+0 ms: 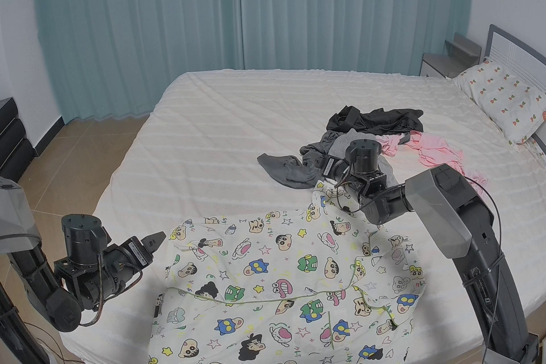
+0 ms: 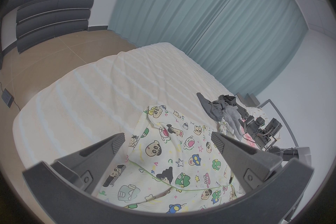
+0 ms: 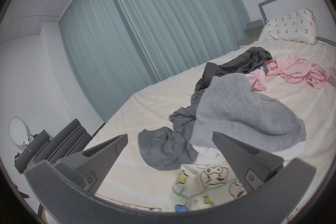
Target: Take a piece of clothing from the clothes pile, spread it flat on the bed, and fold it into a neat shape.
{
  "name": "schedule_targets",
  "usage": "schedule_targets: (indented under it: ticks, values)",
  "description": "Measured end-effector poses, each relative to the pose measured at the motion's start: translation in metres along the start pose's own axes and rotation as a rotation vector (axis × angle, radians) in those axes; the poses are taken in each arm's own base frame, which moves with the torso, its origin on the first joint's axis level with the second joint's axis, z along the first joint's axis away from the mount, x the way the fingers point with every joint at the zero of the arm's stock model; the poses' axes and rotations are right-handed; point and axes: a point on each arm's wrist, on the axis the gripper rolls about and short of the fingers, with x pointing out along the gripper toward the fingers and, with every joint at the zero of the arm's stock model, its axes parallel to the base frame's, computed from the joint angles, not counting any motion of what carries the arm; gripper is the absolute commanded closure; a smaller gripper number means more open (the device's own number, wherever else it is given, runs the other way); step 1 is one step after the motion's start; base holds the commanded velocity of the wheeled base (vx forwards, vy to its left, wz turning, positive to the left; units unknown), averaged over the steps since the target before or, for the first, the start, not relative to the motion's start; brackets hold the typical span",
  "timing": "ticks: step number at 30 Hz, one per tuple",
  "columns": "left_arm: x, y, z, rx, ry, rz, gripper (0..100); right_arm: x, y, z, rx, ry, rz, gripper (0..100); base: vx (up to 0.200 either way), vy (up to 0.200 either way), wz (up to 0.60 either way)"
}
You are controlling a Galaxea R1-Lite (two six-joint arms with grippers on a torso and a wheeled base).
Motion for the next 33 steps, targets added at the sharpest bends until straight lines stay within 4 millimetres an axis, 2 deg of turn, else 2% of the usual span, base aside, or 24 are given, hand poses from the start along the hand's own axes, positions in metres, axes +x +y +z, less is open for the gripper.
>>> schedule_targets:
  ticks: [9,11,17,27,28,33]
  values:
    - [0.0,0.0,0.001,0.001,-0.007,0.002,0,-0.013,-0.064,-0.003,0.04,0.154,-0.053,0,0.0,0.0,0.0]
    - [0.0,-0.001,0.001,0.001,-0.008,0.001,0,-0.014,-0.073,-0.005,0.045,0.186,-0.069,0,0.0,0.0,0.0]
    - [0.0,-0.001,0.001,0.0,-0.008,0.002,0,-0.015,-0.079,-0.011,0.057,0.247,-0.034,0,0.0,0.0,0.0]
    - [0.0,0.0,0.0,0.0,-0.008,0.004,0,-0.013,-0.069,-0.028,0.048,0.304,-0.02,0,0.0,0.0,0.0]
    - [0.0,0.0,0.0,0.001,-0.008,0.004,0,-0.013,-0.07,-0.029,0.048,0.312,-0.025,100,0.0,0.0,0.0]
    - [0.0,0.0,0.0,0.001,-0.007,0.004,0,-0.015,-0.074,-0.036,0.05,0.368,-0.052,100,0.0,0.0,0.0]
